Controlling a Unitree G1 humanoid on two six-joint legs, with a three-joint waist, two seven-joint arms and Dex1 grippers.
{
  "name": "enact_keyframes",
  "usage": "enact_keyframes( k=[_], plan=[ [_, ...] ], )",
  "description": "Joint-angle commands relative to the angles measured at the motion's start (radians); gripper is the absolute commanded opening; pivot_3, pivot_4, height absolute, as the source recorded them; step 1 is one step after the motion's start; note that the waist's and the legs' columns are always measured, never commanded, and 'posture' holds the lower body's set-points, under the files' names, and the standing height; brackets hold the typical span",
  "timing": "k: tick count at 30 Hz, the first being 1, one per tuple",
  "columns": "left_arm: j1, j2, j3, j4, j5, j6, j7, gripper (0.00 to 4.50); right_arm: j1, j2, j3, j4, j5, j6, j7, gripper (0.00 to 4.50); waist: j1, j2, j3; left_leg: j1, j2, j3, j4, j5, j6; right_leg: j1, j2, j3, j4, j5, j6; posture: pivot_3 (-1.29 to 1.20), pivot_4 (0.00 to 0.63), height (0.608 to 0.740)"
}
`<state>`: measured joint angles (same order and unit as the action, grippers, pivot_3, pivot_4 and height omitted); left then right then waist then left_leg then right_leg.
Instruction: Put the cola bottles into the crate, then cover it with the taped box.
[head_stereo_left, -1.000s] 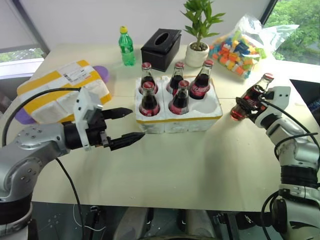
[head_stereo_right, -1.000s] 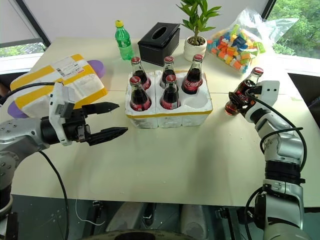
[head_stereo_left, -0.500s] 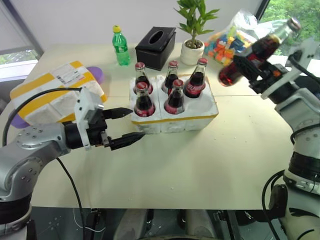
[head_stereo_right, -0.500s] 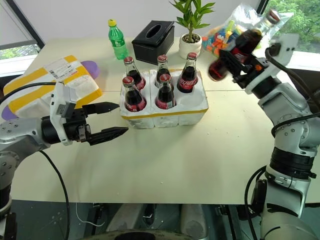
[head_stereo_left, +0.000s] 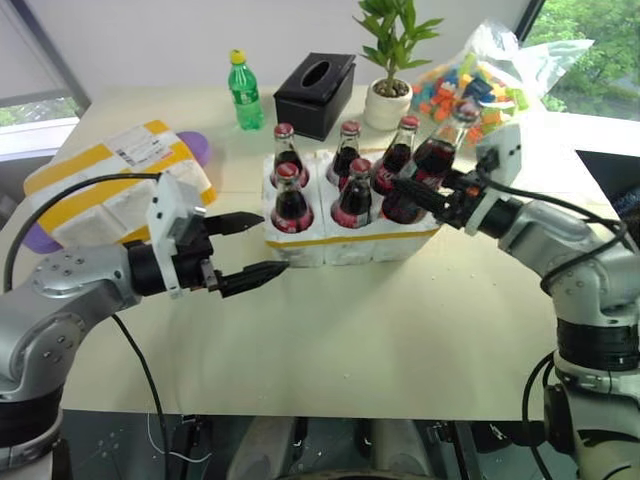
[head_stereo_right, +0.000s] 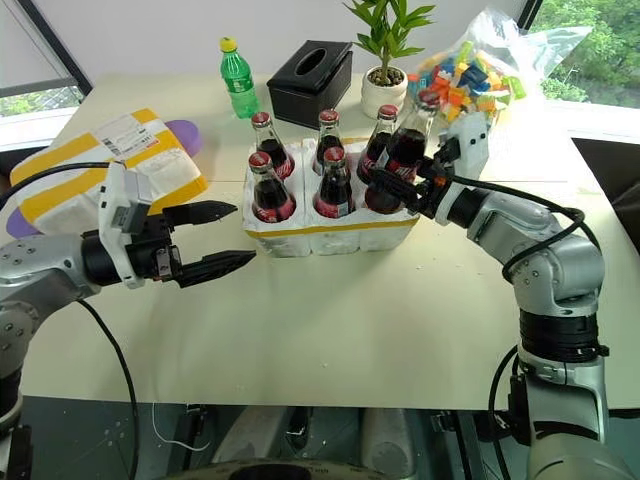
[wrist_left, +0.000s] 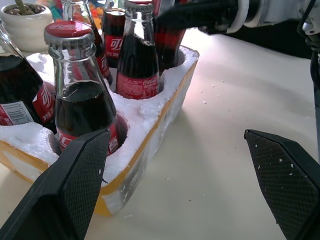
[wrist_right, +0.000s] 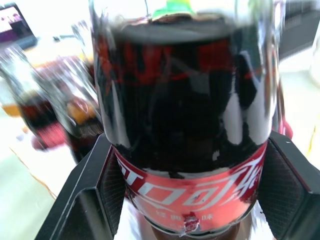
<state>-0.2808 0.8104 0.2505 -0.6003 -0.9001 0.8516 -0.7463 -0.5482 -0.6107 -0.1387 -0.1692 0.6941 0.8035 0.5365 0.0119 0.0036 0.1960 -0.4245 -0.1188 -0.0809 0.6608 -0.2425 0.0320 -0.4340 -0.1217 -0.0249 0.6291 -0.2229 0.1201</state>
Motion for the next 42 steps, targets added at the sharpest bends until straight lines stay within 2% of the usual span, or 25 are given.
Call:
enact_keyframes(
  k=[1, 6, 9, 10, 13, 17, 22, 26, 32, 35, 38, 42],
  plan=[
    [-0.005, 0.01, 0.024, -0.017, 0.002, -0.027, 0.013, 4.5, -0.037, -0.021, -0.016, -0.009, -0.02, -0.057, 0.054, 2.84, 0.0, 0.0, 0.0, -0.001, 0.0, 0.0, 0.0, 0.0, 0.0, -0.001, 0.0, 0.0, 0.0, 0.0, 0.0, 0.0, 0.15, 0.732],
    [0.015, 0.019, 0.031, -0.028, 0.002, -0.033, 0.017, 4.5, -0.016, -0.053, 0.057, 0.053, -0.106, -0.108, 0.16, 2.84, 0.001, 0.0, 0.0, -0.001, 0.0, 0.0, 0.0, 0.0, 0.0, 0.0, 0.0, 0.0, 0.0, 0.0, 0.0, 0.0, 0.15, 0.732],
    [0.025, 0.027, 0.035, -0.032, 0.0, -0.038, 0.016, 4.5, -0.011, -0.039, 0.095, 0.077, -0.14, -0.119, 0.186, 4.34, 0.0, 0.0, 0.0, -0.001, 0.0, 0.0, 0.0, 0.0, 0.0, 0.0, 0.0, 0.0, 0.0, 0.0, 0.0, 0.0, 0.15, 0.732],
    [0.026, 0.029, 0.036, -0.032, -0.001, -0.04, 0.016, 4.5, -0.01, -0.035, 0.1, 0.084, -0.149, -0.123, 0.191, 4.47, 0.0, 0.0, 0.0, 0.0, 0.0, 0.0, 0.0, 0.0, 0.0, 0.0, 0.0, 0.0, 0.0, 0.0, 0.0, 0.0, 0.15, 0.732],
    [0.028, 0.034, 0.033, -0.031, 0.003, -0.043, 0.015, 4.5, -0.008, -0.032, 0.111, 0.091, -0.178, -0.145, 0.202, 4.47, 0.0, -0.001, -0.001, 0.0, 0.0, 0.0, 0.001, 0.0, 0.0, 0.001, 0.0, 0.0, 0.0, 0.0, 0.0, 0.0, 0.15, 0.732],
    [0.049, 0.053, 0.04, -0.031, 0.035, -0.057, 0.013, 4.5, -0.008, -0.059, 0.053, 0.026, -0.108, -0.097, 0.249, 4.47, 0.0, -0.001, -0.001, 0.001, 0.0, 0.0, 0.001, 0.0, 0.0, 0.001, 0.0, 0.0, 0.0, 0.001, -0.001, 0.0, 0.15, 0.732],
    [0.124, 0.11, 0.14, -0.02, 0.093, -0.068, 0.028, 4.5, 0.002, -0.213, -0.062, -0.101, 0.037, -0.006, 0.394, 4.47, 0.001, -0.001, 0.0, -0.001, 0.0, 0.0, 0.0, 0.0, 0.0, -0.001, 0.0, 0.0, 0.0, 0.001, -0.001, 0.0, 0.15, 0.732],
    [0.237, 0.154, 0.299, -0.029, 0.149, -0.064, 0.035, 4.5, -0.002, -0.344, -0.174, -0.119, 0.142, 0.035, 0.509, 4.47, -0.001, -0.001, 0.0, -0.001, 0.001, 0.0, -0.001, 0.0, 0.0, -0.001, 0.0, 0.0, -0.002, 0.0, -0.001, 0.0, 0.15, 0.732],
    [0.533, 0.183, 0.569, -0.039, 0.385, -0.111, -0.013, 4.5, -0.043, -0.408, -0.178, -0.036, 0.14, 0.032, 0.558, 4.47, -0.004, -0.001, 0.0, -0.001, 0.005, 0.004, -0.001, -0.001, 0.0, -0.001, 0.0, 0.0, -0.005, 0.0, -0.006, 0.0, 0.15, 0.732],
    [0.745, 0.185, 0.645, 0.031, 0.611, -0.263, -0.071, 4.5, -0.077, -0.389, -0.141, -0.028, 0.118, -0.005, 0.575, 4.47, -0.001, -0.001, 0.0, -0.001, 0.006, 0.004, -0.003, -0.002, -0.002, 0.0, 0.0, 0.0, -0.009, 0.0, -0.007, 0.0, 0.15, 0.732],
    [0.826, 0.201, 0.624, 0.131, 0.781, -0.38, -0.028, 4.5, -0.11, -0.368, -0.12, -0.026, 0.144, 0.004, 0.591, 4.47, 0.003, -0.001, -0.001, -0.001, 0.006, 0.005, -0.006, -0.002, -0.003, 0.0, 0.0, 0.0, -0.013, 0.001, -0.008, 0.0, 0.15, 0.732],
    [0.777, 0.247, 0.451, 0.352, 1.002, -0.541, 0.132, 4.5, -0.135, -0.347, -0.093, -0.043, 0.166, 0.013, 0.62, 4.47, 0.02, -0.001, -0.001, 0.0, 0.007, 0.005, -0.007, -0.002, -0.003, -0.002, 0.0, -0.001, -0.014, 0.001, -0.008, 0.0, 0.15, 0.732]
  ],
)
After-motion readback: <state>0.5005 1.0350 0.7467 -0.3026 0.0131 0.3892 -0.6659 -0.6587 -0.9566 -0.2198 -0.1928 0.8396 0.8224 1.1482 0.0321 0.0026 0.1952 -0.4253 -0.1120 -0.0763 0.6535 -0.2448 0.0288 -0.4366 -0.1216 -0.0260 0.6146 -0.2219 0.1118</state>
